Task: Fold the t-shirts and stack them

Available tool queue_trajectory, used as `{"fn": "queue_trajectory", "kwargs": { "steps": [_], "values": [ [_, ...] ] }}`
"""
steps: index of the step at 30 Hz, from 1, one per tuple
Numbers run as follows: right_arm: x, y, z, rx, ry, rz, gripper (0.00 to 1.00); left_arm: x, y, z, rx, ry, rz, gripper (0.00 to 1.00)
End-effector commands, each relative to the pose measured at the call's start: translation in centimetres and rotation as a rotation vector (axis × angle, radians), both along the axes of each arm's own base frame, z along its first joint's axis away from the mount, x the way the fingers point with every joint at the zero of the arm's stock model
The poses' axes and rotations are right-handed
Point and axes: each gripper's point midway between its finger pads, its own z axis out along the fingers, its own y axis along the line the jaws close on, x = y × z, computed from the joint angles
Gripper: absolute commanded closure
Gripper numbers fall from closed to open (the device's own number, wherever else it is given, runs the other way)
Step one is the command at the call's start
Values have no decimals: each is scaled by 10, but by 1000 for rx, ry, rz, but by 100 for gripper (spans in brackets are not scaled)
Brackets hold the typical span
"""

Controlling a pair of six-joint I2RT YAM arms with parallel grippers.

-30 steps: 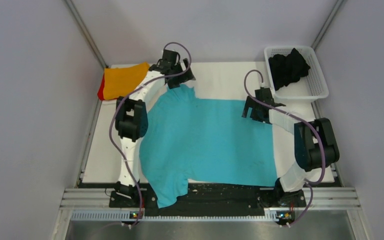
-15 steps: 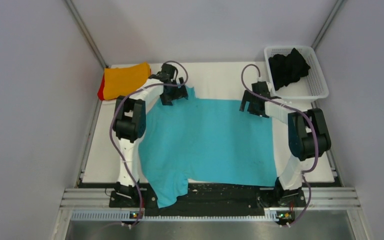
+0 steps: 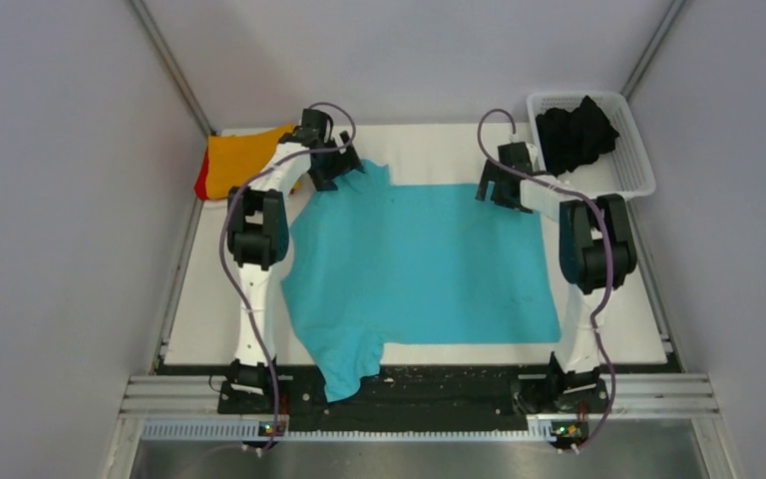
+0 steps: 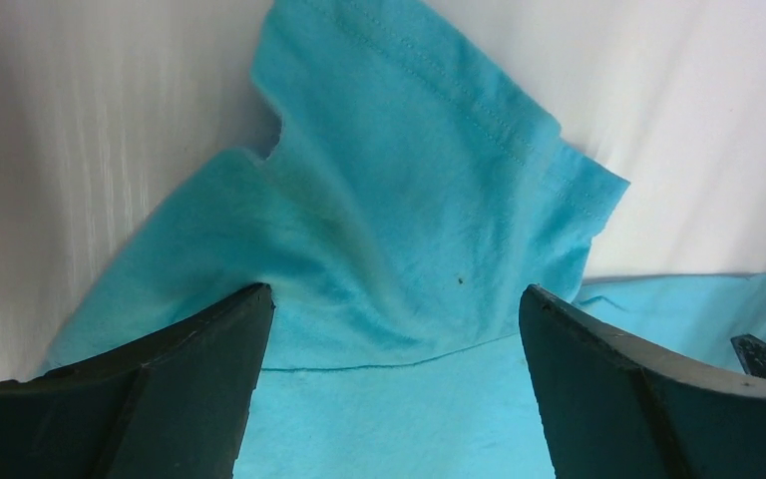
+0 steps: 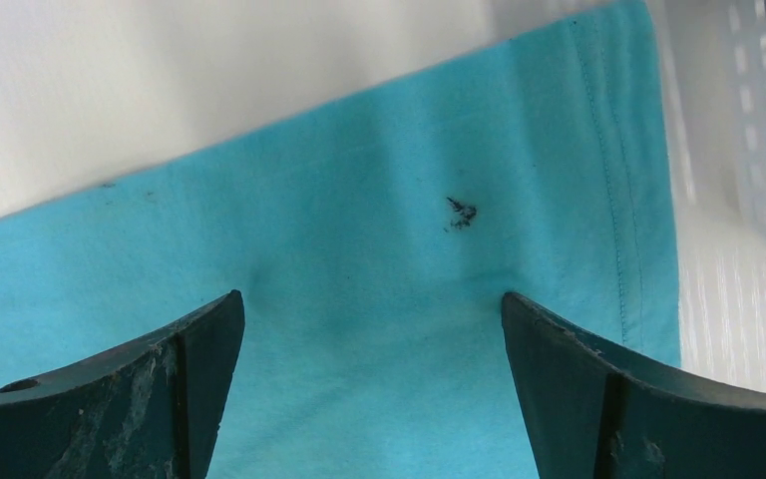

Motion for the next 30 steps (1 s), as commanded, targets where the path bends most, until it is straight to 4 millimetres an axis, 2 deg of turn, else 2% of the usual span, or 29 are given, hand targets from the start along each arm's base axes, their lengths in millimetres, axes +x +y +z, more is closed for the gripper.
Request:
{"fn": "queue_trajectory", "kwargs": {
  "steps": [1, 5, 7, 10, 14, 18, 21, 24, 28, 30],
  "values": [
    [9, -3, -24, -7, 67, 2, 1, 18, 5, -31, -34, 29, 11, 1],
    [28, 0, -23, -8, 56, 12, 1, 41, 6, -28, -65, -14, 25, 1],
    [40, 2, -18, -10, 41, 20, 1, 52, 14, -26, -88, -32, 49, 1],
    [54, 4, -13, -12, 23, 29, 1, 69, 23, -12, -129, -93, 77, 1],
    [75, 10, 3, 1, -25, 49, 1, 91, 30, 25, -139, -201, 80, 1],
    [86, 21, 37, 40, -90, 91, 1, 93, 27, 73, -152, -287, 50, 1],
    [84, 28, 67, 33, -137, 128, 1, 80, 28, 107, -124, -325, 27, 1],
    [73, 38, 94, 19, -173, 172, 1, 52, 28, 129, -64, -323, 7, 1],
    [41, 52, 113, 41, -181, 224, 1, -6, 25, 142, 34, -295, -4, 1],
    [13, 53, 107, 54, -155, 225, 1, -46, 23, 135, 62, -248, 0, 1]
  ]
}}
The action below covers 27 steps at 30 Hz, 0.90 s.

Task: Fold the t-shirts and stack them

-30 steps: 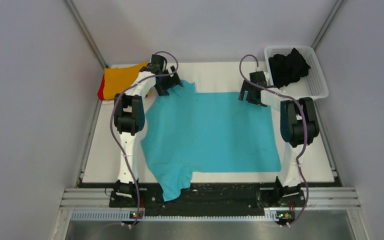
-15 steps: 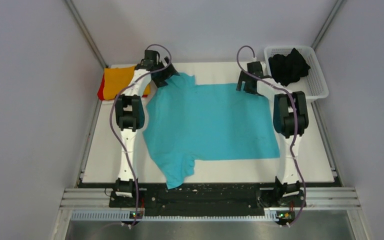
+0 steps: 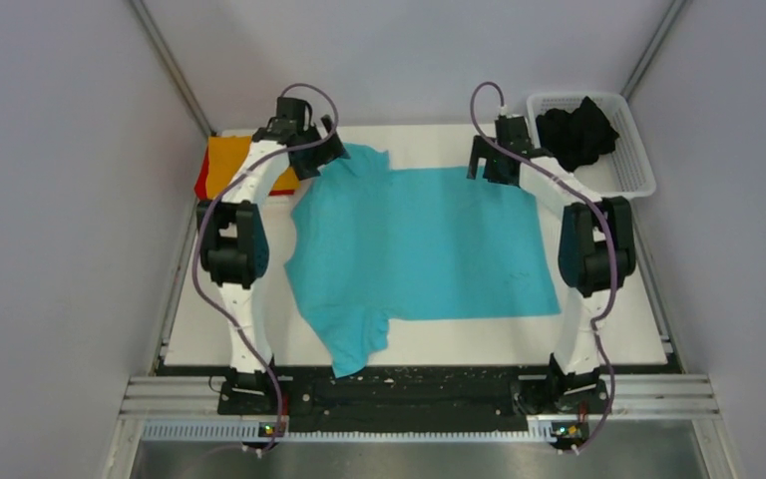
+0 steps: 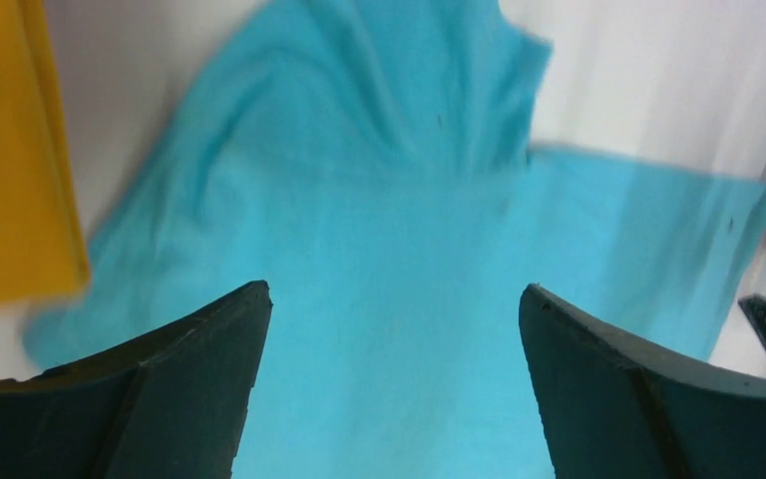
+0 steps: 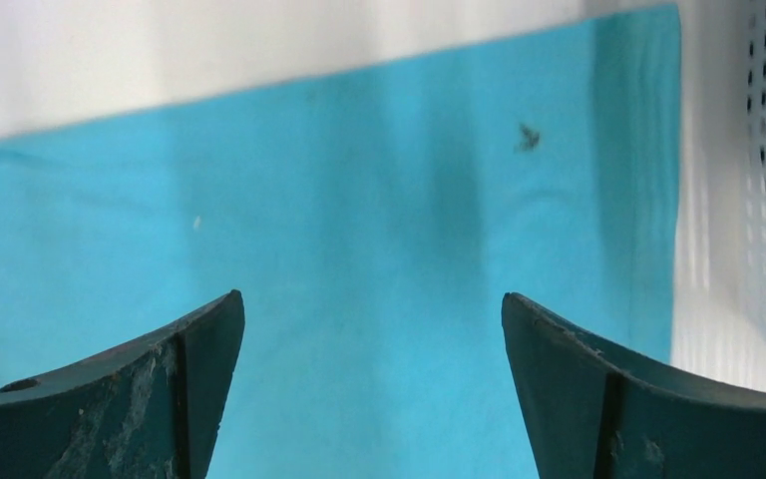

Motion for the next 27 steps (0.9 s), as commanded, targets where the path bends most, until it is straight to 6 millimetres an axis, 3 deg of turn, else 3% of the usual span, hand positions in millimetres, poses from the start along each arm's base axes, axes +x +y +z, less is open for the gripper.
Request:
{"fn": "queue_trajectory", "kwargs": {
  "steps": [1, 4, 6, 8, 12, 15, 22, 27],
  "values": [
    [-46, 16, 50, 43, -74, 58, 1, -72, -8, 59, 91, -80, -20, 1],
    [-82, 10, 46, 74, -70, 22, 1, -142, -12, 40, 136, 18, -13, 1],
    [-102, 1, 44, 84, -72, -25, 1, -194, -6, 14, 200, 105, 14, 2],
    [-116, -11, 51, 79, -95, -92, 1, -241, -4, 8, 233, 149, 25, 3],
    [-124, -16, 57, 104, -128, -132, 1, -332, -8, -21, 244, 284, -19, 3],
    [-121, -10, 59, 132, -143, -113, 1, -383, -7, -44, 234, 353, -19, 4],
    [-115, -10, 55, 116, -134, -116, 1, -449, -52, -66, 111, 416, -116, 14],
    [-116, -13, 56, 95, -136, -112, 1, -482, -45, -85, 234, 543, -123, 28]
  ]
}}
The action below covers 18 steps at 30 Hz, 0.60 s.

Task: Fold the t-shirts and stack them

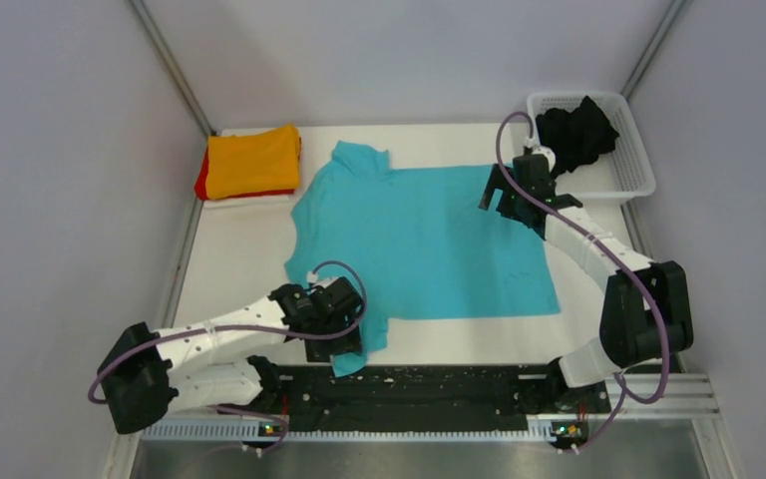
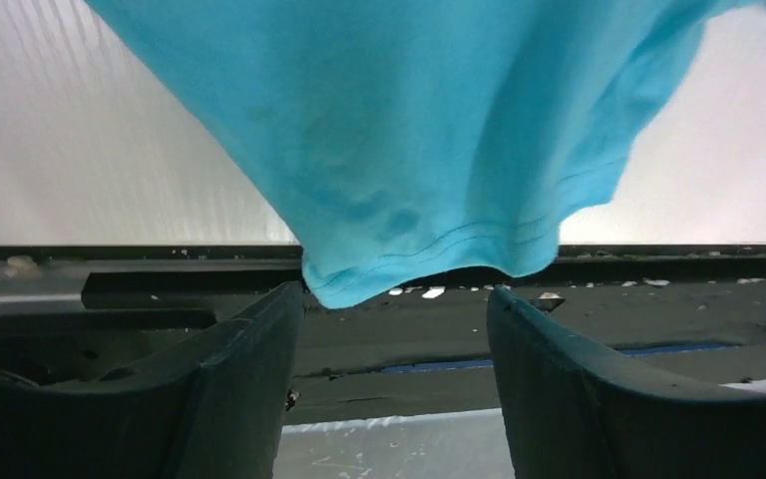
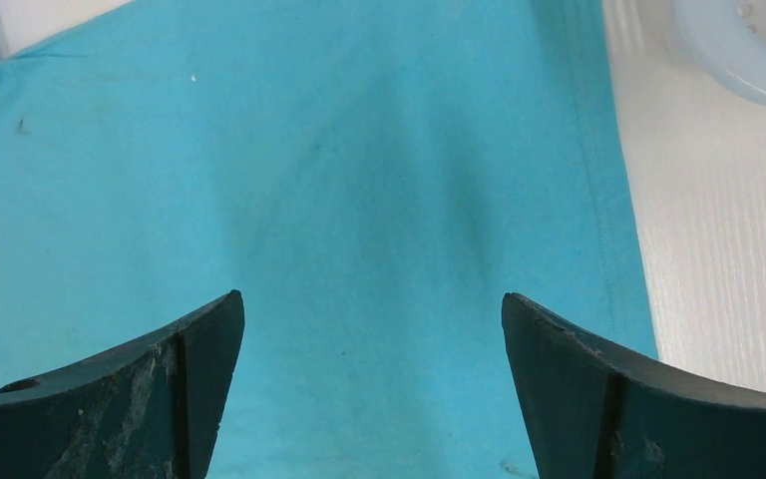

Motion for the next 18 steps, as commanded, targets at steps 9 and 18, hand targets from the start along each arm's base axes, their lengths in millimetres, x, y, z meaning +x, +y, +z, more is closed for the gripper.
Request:
{"fn": "queue_trajectory", "kwargs": {
  "steps": [9, 18],
  "values": [
    [9, -2, 11, -14, -45, -6, 1, -25, -1, -25, 117, 144, 12, 50],
    [5, -8, 10, -29, -39, -21, 1, -39, 5, -39, 213, 225, -52, 68]
  ]
}}
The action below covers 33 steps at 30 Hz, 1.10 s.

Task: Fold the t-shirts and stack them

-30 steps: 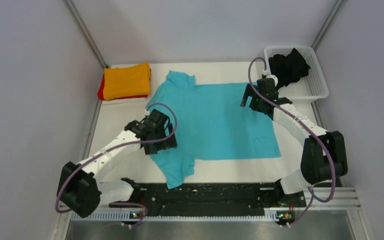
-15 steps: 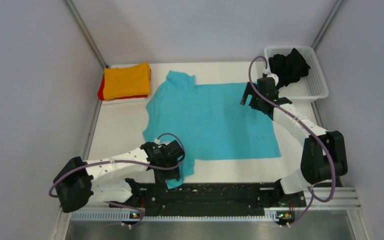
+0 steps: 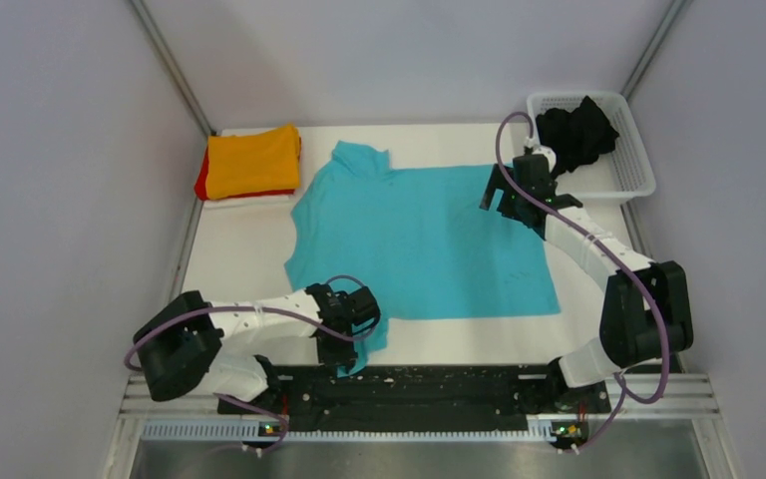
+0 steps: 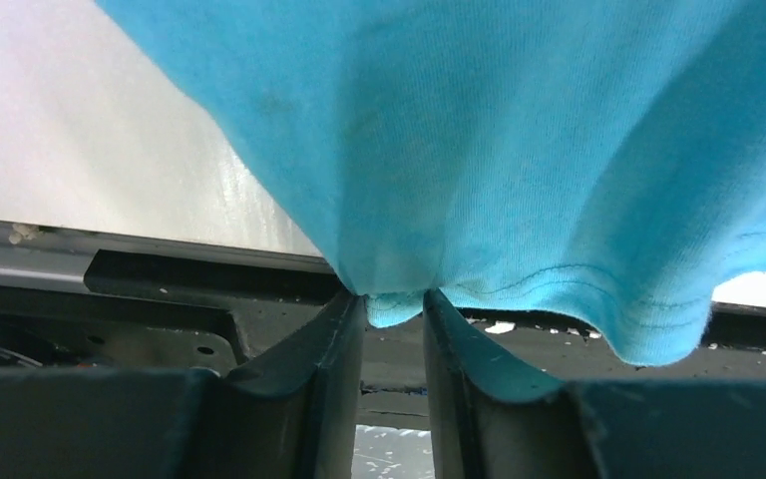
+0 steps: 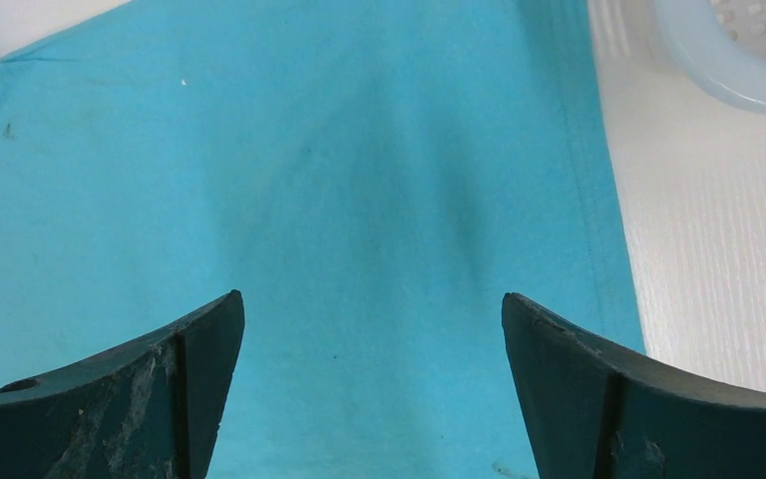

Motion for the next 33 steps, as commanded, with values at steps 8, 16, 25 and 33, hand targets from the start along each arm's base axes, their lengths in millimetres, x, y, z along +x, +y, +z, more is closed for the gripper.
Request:
{"fn": "queue_trajectory", "kwargs": {
  "steps": [8, 16, 25, 33],
  "values": [
    [-8, -13, 18, 8, -47, -52, 1, 25, -22, 25, -25, -86, -62, 100],
    [-89, -81, -12, 23, 73, -333, 1, 70, -51, 63, -255, -185, -102, 100],
    [-179, -98, -53, 55, 231, -509, 1, 100, -46, 85, -343, -218, -116, 100],
    [-195, -90, -86, 136, 248, -547, 15, 113, -38, 88, -357, -233, -89, 100]
  ]
}}
